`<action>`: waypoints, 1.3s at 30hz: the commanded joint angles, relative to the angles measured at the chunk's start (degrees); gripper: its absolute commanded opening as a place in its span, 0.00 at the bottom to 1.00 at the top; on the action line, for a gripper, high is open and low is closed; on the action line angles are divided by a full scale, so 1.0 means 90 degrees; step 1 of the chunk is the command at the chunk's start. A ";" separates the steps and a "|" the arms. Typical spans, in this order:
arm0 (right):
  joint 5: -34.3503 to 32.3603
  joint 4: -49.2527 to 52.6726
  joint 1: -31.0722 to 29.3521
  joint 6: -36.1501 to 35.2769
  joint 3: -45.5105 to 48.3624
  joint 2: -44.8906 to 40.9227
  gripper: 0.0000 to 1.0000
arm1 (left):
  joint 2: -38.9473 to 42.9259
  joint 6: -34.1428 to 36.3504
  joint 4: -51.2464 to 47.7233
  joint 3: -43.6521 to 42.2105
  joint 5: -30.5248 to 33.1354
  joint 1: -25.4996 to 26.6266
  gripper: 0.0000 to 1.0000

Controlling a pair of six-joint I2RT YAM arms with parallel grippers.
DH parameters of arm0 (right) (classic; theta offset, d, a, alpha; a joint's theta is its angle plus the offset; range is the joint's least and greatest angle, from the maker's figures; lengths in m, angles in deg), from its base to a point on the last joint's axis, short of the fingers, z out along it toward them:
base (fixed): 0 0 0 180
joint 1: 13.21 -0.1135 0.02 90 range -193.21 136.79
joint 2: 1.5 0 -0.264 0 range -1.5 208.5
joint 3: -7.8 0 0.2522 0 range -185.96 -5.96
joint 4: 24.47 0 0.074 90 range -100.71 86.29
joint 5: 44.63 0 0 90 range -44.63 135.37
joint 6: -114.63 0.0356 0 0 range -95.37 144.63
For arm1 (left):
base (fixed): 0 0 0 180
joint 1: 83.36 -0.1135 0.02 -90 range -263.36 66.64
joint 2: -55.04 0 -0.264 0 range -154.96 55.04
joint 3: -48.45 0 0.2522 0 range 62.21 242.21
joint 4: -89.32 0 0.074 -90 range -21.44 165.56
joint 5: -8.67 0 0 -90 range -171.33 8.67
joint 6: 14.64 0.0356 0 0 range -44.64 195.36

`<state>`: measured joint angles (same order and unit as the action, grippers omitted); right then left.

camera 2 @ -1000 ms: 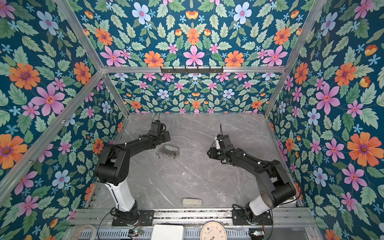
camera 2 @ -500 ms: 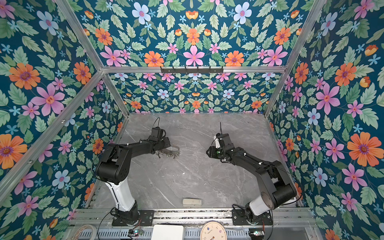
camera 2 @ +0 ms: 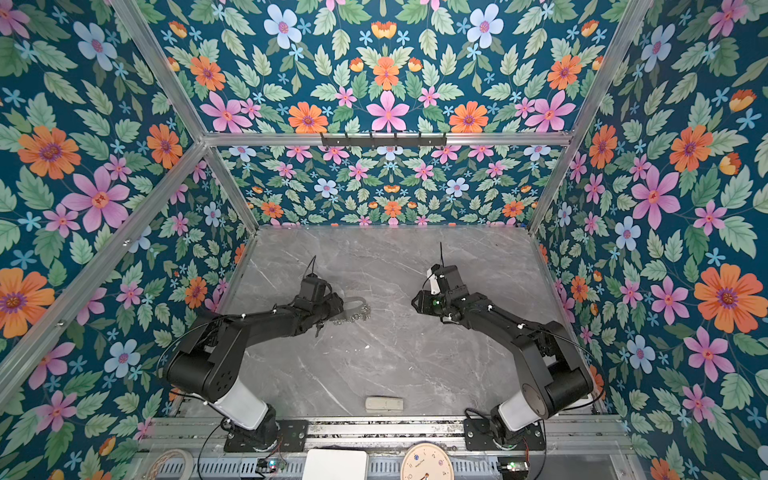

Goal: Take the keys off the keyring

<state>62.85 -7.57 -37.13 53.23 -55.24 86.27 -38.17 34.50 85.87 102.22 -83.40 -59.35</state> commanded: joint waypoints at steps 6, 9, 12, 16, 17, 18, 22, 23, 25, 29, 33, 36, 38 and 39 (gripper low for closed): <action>-0.0028 -0.0053 0.0001 0.0054 0.0005 0.0072 0.47 | 0.0543 -0.0864 0.0031 -0.0331 -0.0378 0.0769 0.58; -0.0009 -0.0077 -0.0007 0.0055 0.0042 0.0053 0.46 | 0.0927 -0.0931 -0.0170 -0.0440 -0.0402 0.0910 0.58; 0.0016 -0.0118 -0.0004 0.0047 0.0096 0.0006 0.46 | 0.1310 -0.0595 -0.0540 -0.0318 -0.0378 0.0946 0.59; 0.0190 -0.0215 -0.0003 0.0055 0.0201 -0.0084 0.46 | 0.1305 0.0152 -0.1042 0.0205 -0.0668 0.0975 0.61; 0.0232 -0.0197 -0.0003 0.0065 0.0210 -0.0101 0.46 | 0.1277 0.0265 -0.1083 0.0306 -0.0772 0.1006 0.62; 0.0242 -0.0178 -0.0001 0.0088 0.0252 -0.0138 0.46 | 0.1218 0.0387 -0.1163 0.0435 -0.0803 0.1078 0.63; 0.0047 -0.0201 0.0000 0.0199 0.0532 -0.0453 0.45 | 0.0729 0.1164 -0.1932 0.1232 -0.0532 0.1541 0.56; 0.0041 -0.0193 -0.0007 0.0216 0.0586 -0.0523 0.45 | 0.0592 0.1260 -0.2030 0.1354 -0.0550 0.1617 0.56; 0.0033 -0.0177 -0.0004 0.0224 0.0705 -0.0669 0.45 | 0.0321 0.1260 -0.2020 0.1512 -0.0773 0.1718 0.55; -0.0093 -0.0134 -0.0003 0.0229 0.0863 -0.0830 0.45 | -0.0125 0.1105 -0.1771 0.1705 -0.0996 0.1838 0.51; -0.0153 -0.0117 -0.0007 0.0240 0.0952 -0.0908 0.45 | -0.0530 0.0910 -0.1480 0.1885 -0.1177 0.1958 0.46; -0.0179 -0.0106 0.0000 0.0235 0.0992 -0.0972 0.45 | -0.0766 0.0890 -0.1424 0.1994 -0.1183 0.1993 0.44; -0.0220 -0.0078 -0.0004 0.0221 0.1011 -0.1018 0.45 | -0.0891 0.0867 -0.1437 0.2038 -0.1158 0.2000 0.42; -0.0239 -0.0072 0.0002 0.0219 0.1021 -0.1044 0.44 | -0.0954 0.0851 -0.1426 0.2049 -0.1136 0.1995 0.41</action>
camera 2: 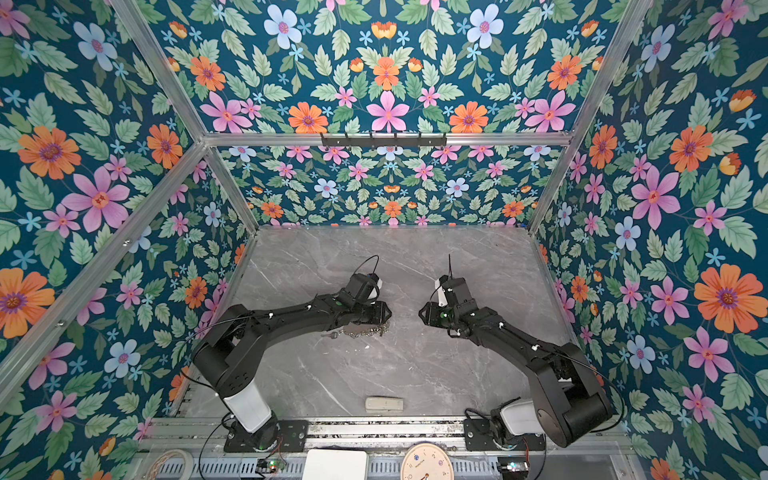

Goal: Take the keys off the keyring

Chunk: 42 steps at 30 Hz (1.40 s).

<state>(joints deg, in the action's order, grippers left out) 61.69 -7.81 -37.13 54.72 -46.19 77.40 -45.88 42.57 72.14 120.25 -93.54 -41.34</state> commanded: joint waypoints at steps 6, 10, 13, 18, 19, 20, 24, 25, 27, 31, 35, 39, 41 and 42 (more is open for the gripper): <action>-0.0131 -0.0048 -0.0007 0.0056 0.0043 -0.0104 0.44 | -0.0255 -0.0147 0.0243 0.0055 0.0011 -0.0001 0.36; -0.0138 -0.0049 0.0000 0.0056 0.0046 -0.0123 0.44 | -0.0357 -0.0193 0.0312 0.0074 -0.0068 -0.0001 0.32; -0.0153 -0.0021 -0.0004 0.0051 0.0043 -0.0133 0.44 | -0.0387 -0.0202 0.0334 0.0050 -0.0084 -0.0001 0.29; -0.0172 -0.0028 0.0000 0.0055 0.0036 -0.0143 0.44 | -0.0390 -0.0198 0.0331 -0.0010 -0.0025 -0.0001 0.24; -0.0172 -0.0028 -0.0004 0.0056 0.0027 -0.0143 0.44 | -0.0392 -0.0222 0.0346 -0.0006 -0.0021 -0.0001 0.22; -0.0172 -0.0026 -0.0005 0.0056 0.0026 -0.0138 0.43 | -0.0388 -0.0243 0.0374 -0.0009 -0.0021 -0.0005 0.21; -0.0181 -0.0028 0.0000 0.0053 0.0036 -0.0133 0.43 | -0.0417 -0.0311 0.0429 -0.0004 -0.0074 -0.0001 0.19; -0.0182 -0.0028 0.0002 0.0055 0.0036 -0.0133 0.43 | -0.0417 -0.0322 0.0429 -0.0004 -0.0069 -0.0002 0.17; -0.0197 -0.0018 -0.0001 0.0055 0.0036 -0.0133 0.43 | -0.0417 -0.0349 0.0448 -0.0018 -0.0088 -0.0001 0.14; -0.0231 0.0022 -0.0008 0.0036 0.0007 -0.0112 0.43 | -0.0417 -0.0389 0.0432 -0.0018 -0.0102 -0.0001 0.12; -0.0230 0.0049 -0.0002 0.0023 -0.0032 -0.0094 0.43 | -0.0417 -0.0449 0.0472 -0.0047 -0.0135 -0.0001 0.07; -0.0231 0.0062 -0.0007 0.0026 -0.0080 -0.0074 0.43 | -0.0326 -0.0606 0.0588 -0.0106 -0.0061 -0.0007 0.00; -0.0231 0.0068 -0.0008 0.0038 -0.0098 -0.0065 0.43 | -0.0231 -0.0716 0.0675 -0.0149 0.0019 -0.0016 0.00; -0.0231 0.0070 -0.0008 0.0043 -0.0108 -0.0057 0.43 | -0.0182 -0.0769 0.0712 -0.0176 0.0090 -0.0011 0.00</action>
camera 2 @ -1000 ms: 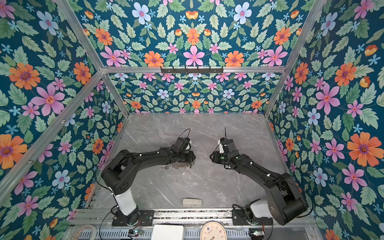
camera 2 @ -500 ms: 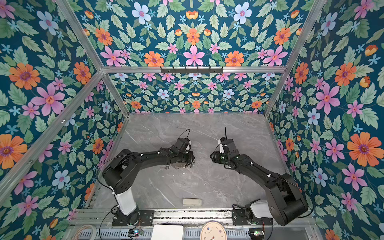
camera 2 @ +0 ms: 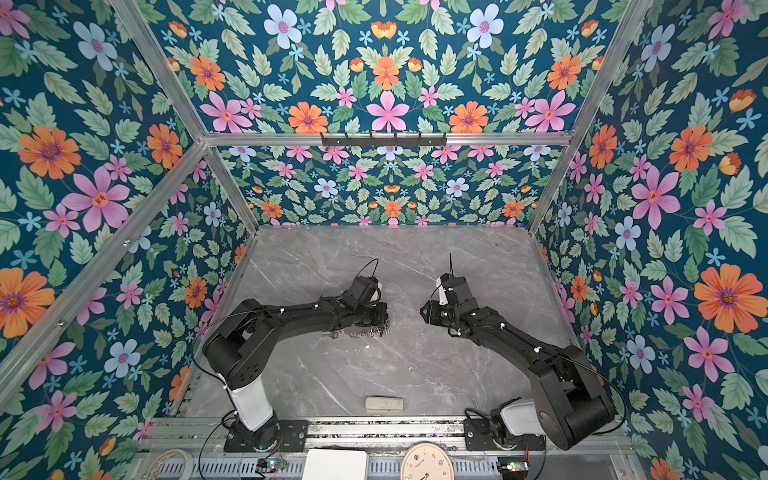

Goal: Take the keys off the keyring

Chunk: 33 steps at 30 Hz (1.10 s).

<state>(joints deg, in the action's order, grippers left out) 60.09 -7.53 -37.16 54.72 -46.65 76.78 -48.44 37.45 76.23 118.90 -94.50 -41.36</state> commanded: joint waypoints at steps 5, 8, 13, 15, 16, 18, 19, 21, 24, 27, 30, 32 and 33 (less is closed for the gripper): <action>-0.0044 0.0080 -0.0003 0.0084 -0.0123 0.0065 0.43 | 0.0515 -0.0572 0.0395 -0.0257 0.0769 -0.0042 0.00; -0.0044 0.0113 0.0001 0.0122 -0.0174 0.0074 0.43 | 0.0741 -0.0849 0.0428 -0.0449 0.1071 -0.0143 0.00; -0.0064 0.0115 -0.0001 0.0245 -0.0214 0.0147 0.43 | 0.0835 -0.1379 0.0987 -0.0902 0.1045 -0.0429 0.00; -0.0049 0.0109 -0.0003 0.0310 -0.0225 0.0197 0.43 | 0.0746 -0.1584 0.1263 -0.1002 0.0898 -0.0537 0.00; -0.0027 0.0097 0.0003 0.0337 -0.0225 0.0229 0.43 | 0.0688 -0.1650 0.1359 -0.1005 0.0837 -0.0563 0.00; 0.0004 0.0100 0.0000 0.0386 -0.0225 0.0264 0.43 | 0.0602 -0.1677 0.1430 -0.0951 0.0771 -0.0575 0.00; 0.0034 0.0113 0.0004 0.0397 -0.0225 0.0267 0.43 | 0.0573 -0.1668 0.1430 -0.0914 0.0770 -0.0575 0.00; 0.0086 0.0109 -0.0004 0.0408 -0.0218 0.0267 0.43 | 0.0560 -0.1621 0.1353 -0.0843 0.0796 -0.0584 0.06; 0.0127 0.0138 -0.0001 0.0388 -0.0216 0.0232 0.43 | 0.0650 -0.1492 0.1172 -0.0815 0.0818 -0.0660 0.19; 0.0104 0.0164 -0.0001 0.0359 -0.0199 0.0190 0.43 | 0.0824 -0.1244 0.0746 -0.0802 0.0918 -0.0745 0.32; 0.0128 0.0136 -0.0003 0.0353 -0.0181 0.0191 0.43 | 0.1010 -0.0761 0.0093 -0.0662 0.1082 -0.0775 0.41; 0.0151 0.0097 -0.0004 0.0367 -0.0167 0.0194 0.43 | 0.1137 -0.0429 -0.0473 -0.0521 0.1265 -0.0779 0.45; 0.0159 0.0081 0.0004 0.0360 -0.0157 0.0182 0.43 | 0.1199 -0.0331 -0.0726 -0.0493 0.1358 -0.0780 0.46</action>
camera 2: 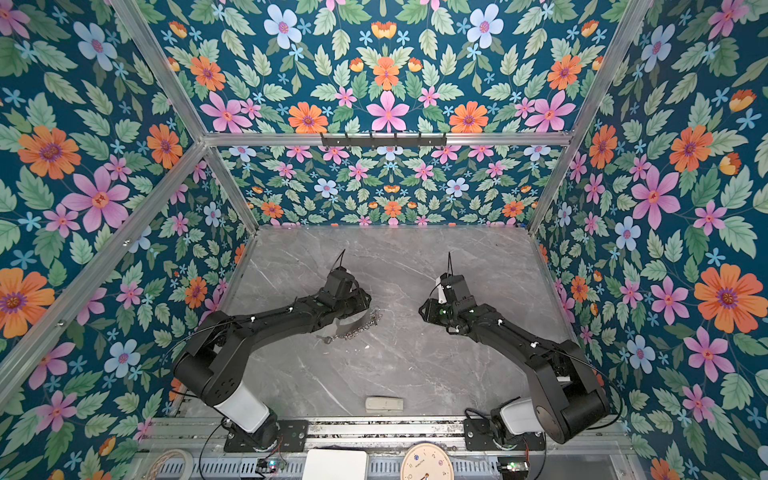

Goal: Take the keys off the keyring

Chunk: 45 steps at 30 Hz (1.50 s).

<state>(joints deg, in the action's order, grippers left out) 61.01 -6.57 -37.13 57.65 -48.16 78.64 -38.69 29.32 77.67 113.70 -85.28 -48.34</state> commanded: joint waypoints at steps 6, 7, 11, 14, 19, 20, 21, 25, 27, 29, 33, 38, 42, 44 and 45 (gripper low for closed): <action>0.0100 -0.0122 0.0002 0.0042 0.0079 -0.0066 0.42 | 0.0473 0.0606 -0.1525 -0.0488 0.0865 -0.0281 0.47; 0.0108 -0.0138 -0.0002 0.0036 0.0088 -0.0076 0.42 | 0.0557 0.0546 -0.1470 -0.0668 0.0946 -0.0391 0.46; 0.0147 -0.0169 -0.0008 0.0033 0.0098 -0.0115 0.40 | 0.0869 0.0293 -0.1164 -0.1202 0.1324 -0.0649 0.45; 0.0168 -0.0176 0.0000 0.0028 0.0115 -0.0163 0.39 | 0.0946 0.0143 -0.1101 -0.1358 0.1789 -0.0721 0.45; 0.0139 -0.0156 -0.0008 0.0022 0.0180 -0.0285 0.38 | 0.0662 0.0192 -0.0951 -0.1214 0.1979 -0.0825 0.44; 0.0128 -0.0149 -0.0006 0.0017 0.0194 -0.0299 0.38 | 0.0551 0.0221 -0.1002 -0.1126 0.1919 -0.0811 0.40; 0.0109 -0.0129 -0.0007 0.0006 0.0205 -0.0324 0.38 | 0.0449 0.0215 -0.1072 -0.1056 0.1832 -0.0799 0.35; 0.0060 -0.0073 -0.0004 -0.0025 0.0250 -0.0417 0.38 | 0.0584 0.0136 -0.1151 -0.1204 0.1657 -0.0741 0.33; 0.0040 -0.0079 -0.0001 -0.0035 0.0245 -0.0445 0.38 | 0.0624 0.0101 -0.1161 -0.1336 0.1538 -0.0678 0.33; 0.0040 -0.0076 -0.0005 -0.0036 0.0228 -0.0438 0.38 | 0.0548 0.0059 -0.1290 -0.1400 0.1487 -0.0534 0.32; 0.0049 -0.0067 -0.0002 -0.0057 0.0178 -0.0399 0.38 | 0.0522 -0.0076 -0.1362 -0.1570 0.1340 -0.0379 0.27; 0.0031 -0.0046 -0.0001 -0.0046 0.0177 -0.0453 0.37 | 0.0879 -0.0381 -0.1448 -0.1819 0.0936 -0.0090 0.26; 0.0037 -0.0067 -0.0001 -0.0034 0.0152 -0.0438 0.37 | 0.0942 -0.0714 -0.1620 -0.1749 0.0762 0.0518 0.25; 0.0048 -0.0079 -0.0003 -0.0035 0.0129 -0.0411 0.37 | 0.1072 -0.0826 -0.1782 -0.1753 0.0798 0.0580 0.24; 0.0054 -0.0068 -0.0007 -0.0027 0.0119 -0.0408 0.37 | 0.1188 -0.0849 -0.1873 -0.1768 0.0879 0.0581 0.24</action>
<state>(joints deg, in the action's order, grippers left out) 61.69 -7.14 -37.13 57.43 -46.56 74.86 -29.03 24.30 68.21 98.11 -75.72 -43.33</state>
